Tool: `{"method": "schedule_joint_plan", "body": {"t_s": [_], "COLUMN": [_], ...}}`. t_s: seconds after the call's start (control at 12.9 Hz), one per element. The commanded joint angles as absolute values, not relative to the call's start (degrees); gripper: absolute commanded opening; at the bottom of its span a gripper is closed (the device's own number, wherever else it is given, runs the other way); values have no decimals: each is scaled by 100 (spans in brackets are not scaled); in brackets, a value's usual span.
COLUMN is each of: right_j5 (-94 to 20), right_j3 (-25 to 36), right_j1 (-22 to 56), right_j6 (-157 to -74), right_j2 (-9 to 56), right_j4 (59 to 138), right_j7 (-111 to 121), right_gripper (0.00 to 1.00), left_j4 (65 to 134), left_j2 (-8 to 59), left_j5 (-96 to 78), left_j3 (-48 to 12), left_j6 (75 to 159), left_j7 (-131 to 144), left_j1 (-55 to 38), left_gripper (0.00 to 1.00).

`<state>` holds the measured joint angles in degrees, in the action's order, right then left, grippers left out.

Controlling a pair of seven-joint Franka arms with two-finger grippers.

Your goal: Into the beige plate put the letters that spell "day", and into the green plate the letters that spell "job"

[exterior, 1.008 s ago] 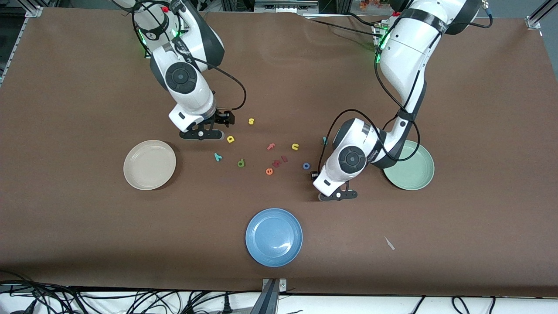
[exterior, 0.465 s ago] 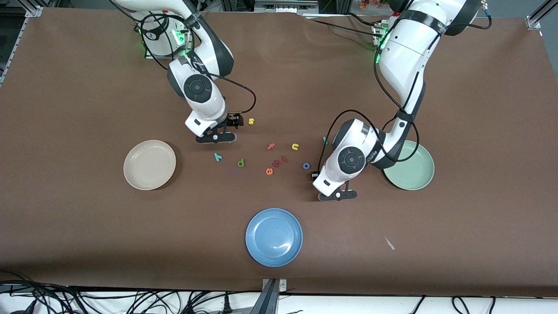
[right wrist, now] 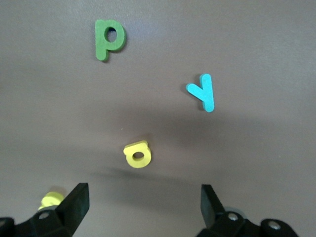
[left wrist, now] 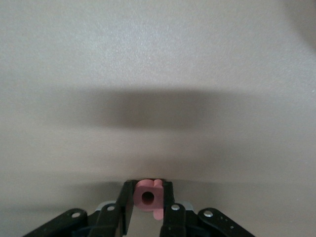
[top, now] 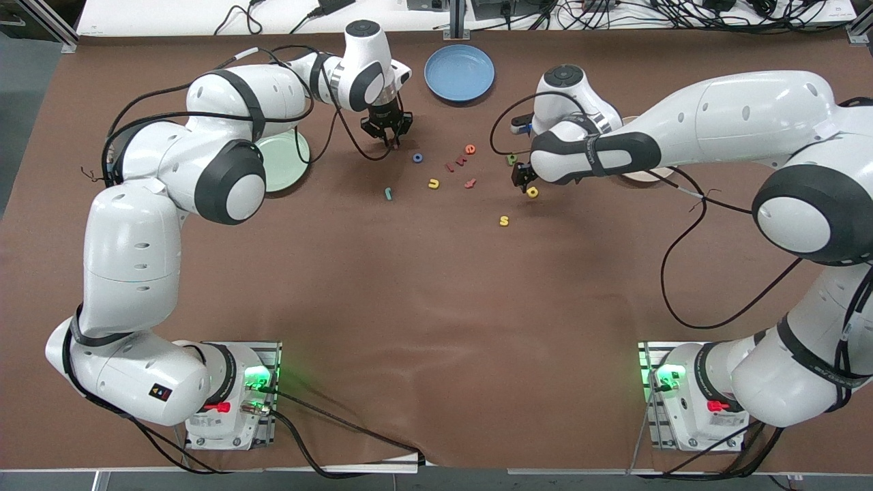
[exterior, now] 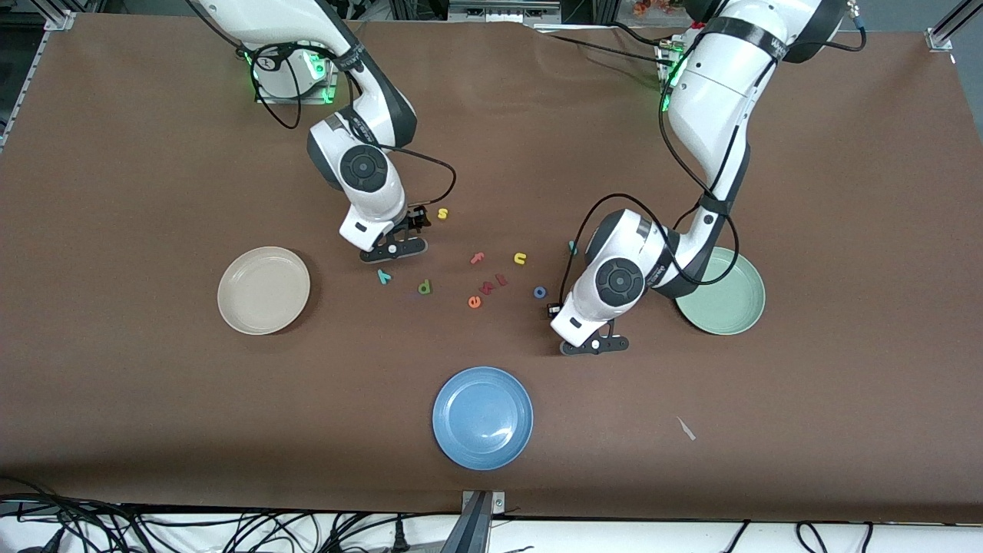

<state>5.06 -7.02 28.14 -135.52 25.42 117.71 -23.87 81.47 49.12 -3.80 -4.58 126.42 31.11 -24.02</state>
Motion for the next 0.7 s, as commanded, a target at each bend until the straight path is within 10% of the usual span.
{"method": "schedule_joint_plan", "body": {"t_s": [0.0, 0.62], "right_j5": [668, 677], "right_j3": [-721, -721], "right_j1": [2830, 2909], "right_j6": [-13711, -14036], "right_j2": [2706, 2935], "right_j4": [11751, 11760], "right_j7": [-2207, -2144], "right_gripper": [99, 83], "left_j4": [8086, 8173], "left_j2": [4825, 4255], "left_j5": [-449, -439], "left_j3": [-431, -413], "left_j6": [12551, 11216], "left_j7": [3015, 1253], "left_j1": [-2365, -1461], "left_gripper": [1, 1]}}
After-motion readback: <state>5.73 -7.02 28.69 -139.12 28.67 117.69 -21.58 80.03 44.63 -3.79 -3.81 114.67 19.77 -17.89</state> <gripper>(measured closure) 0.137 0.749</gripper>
